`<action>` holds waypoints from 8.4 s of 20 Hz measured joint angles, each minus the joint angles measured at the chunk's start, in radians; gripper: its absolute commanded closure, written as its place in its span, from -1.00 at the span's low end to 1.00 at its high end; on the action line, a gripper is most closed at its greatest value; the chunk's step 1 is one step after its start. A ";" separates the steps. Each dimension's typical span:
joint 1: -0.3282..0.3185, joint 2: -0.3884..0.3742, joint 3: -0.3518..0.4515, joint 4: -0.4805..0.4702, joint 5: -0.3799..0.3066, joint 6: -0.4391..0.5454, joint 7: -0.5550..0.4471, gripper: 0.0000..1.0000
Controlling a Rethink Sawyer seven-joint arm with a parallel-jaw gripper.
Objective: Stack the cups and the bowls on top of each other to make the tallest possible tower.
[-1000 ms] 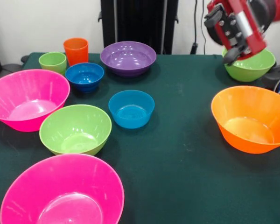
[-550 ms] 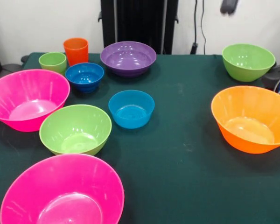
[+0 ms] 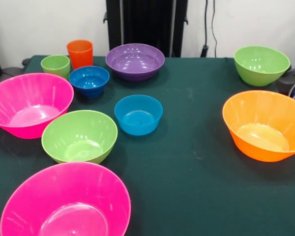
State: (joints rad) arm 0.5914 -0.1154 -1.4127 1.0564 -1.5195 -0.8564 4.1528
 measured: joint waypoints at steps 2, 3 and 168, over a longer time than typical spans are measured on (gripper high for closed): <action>0.009 -0.019 0.000 0.006 -0.011 -0.079 0.000 -1.00; 0.011 -0.024 0.000 0.007 -0.014 -0.101 0.000 -1.00; -0.622 0.330 0.051 -0.812 0.036 -0.292 -0.162 -1.00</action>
State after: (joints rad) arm -0.0303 0.2149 -1.3614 0.2447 -1.4831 -1.1483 3.9910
